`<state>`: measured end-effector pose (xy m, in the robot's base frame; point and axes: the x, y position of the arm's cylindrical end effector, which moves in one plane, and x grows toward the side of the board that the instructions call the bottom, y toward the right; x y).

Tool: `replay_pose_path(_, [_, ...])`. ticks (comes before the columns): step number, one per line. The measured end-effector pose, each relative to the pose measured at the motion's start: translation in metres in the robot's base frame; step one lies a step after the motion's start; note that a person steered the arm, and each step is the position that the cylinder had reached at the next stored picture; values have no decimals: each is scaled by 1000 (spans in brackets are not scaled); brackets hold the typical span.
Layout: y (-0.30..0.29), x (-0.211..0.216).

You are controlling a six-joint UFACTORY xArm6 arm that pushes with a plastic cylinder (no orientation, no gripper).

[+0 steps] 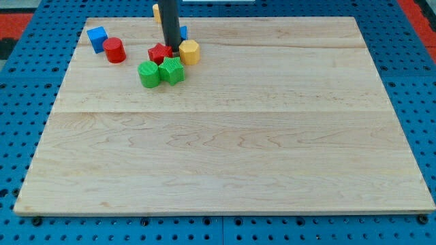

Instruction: Separate the group of blocks

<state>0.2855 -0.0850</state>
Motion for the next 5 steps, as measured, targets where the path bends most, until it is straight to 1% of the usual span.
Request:
replay_pose_path(1, [2,15])
replay_pose_path(2, [18,29])
replay_pose_path(3, [34,26])
replay_pose_path(5, [46,14])
